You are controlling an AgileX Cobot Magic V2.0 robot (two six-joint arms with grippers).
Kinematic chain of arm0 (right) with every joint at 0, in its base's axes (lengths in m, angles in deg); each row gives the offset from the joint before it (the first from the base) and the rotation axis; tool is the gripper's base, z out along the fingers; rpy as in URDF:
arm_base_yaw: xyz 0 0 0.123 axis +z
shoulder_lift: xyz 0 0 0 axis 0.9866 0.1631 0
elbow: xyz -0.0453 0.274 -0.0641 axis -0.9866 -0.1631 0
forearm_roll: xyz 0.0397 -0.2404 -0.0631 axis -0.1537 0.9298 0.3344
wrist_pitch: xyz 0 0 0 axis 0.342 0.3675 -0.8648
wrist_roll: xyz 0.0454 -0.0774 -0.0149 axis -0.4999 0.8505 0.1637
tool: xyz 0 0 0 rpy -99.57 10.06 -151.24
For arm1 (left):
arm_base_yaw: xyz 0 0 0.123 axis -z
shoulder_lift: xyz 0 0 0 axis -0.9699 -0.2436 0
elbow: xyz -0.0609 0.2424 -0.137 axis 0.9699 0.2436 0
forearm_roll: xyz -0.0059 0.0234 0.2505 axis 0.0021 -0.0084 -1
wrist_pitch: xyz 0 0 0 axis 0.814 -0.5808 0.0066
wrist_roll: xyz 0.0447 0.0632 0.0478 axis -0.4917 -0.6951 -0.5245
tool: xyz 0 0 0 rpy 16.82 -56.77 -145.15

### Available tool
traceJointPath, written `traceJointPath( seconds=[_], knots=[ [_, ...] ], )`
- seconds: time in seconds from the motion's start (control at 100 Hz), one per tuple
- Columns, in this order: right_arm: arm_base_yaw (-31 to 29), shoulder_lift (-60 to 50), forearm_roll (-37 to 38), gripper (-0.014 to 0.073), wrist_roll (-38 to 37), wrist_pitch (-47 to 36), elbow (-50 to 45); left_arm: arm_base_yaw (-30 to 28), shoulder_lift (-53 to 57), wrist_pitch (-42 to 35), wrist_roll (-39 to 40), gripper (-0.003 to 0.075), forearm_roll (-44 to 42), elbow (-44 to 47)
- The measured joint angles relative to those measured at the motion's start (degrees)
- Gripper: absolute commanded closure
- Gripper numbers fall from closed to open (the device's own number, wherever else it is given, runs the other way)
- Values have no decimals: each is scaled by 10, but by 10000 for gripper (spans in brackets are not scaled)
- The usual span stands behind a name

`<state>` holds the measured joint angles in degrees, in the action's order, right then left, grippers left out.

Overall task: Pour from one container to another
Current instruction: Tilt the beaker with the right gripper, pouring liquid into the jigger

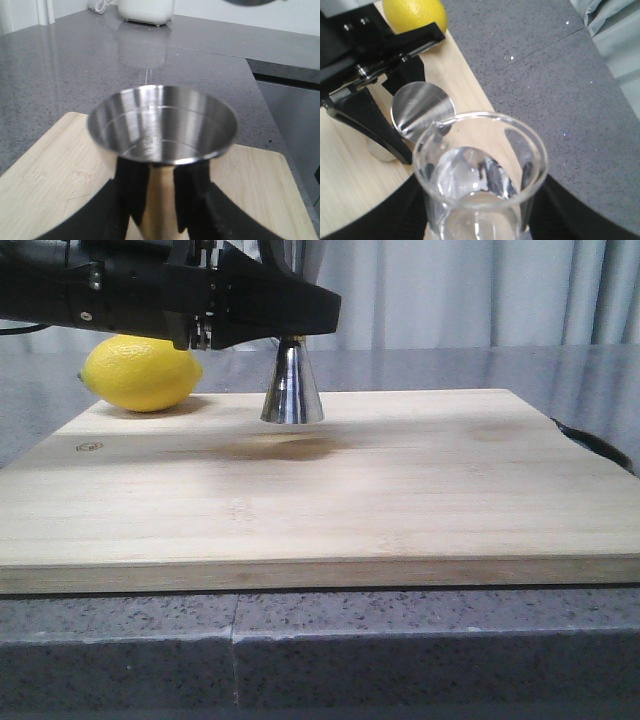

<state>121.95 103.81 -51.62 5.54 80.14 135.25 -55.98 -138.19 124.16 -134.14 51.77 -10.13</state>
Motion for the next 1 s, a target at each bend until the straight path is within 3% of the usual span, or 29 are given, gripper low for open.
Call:
traceJointPath(
  seconds=[0.51, 1.0],
  knots=[
    [0, 58, 26, 305, 122, 27, 24, 0, 0, 0, 0, 521, 0, 0],
    [1, 59, 42, 305, 180, 25, 24, 0, 0, 0, 0, 521, 0, 0]
  ],
)
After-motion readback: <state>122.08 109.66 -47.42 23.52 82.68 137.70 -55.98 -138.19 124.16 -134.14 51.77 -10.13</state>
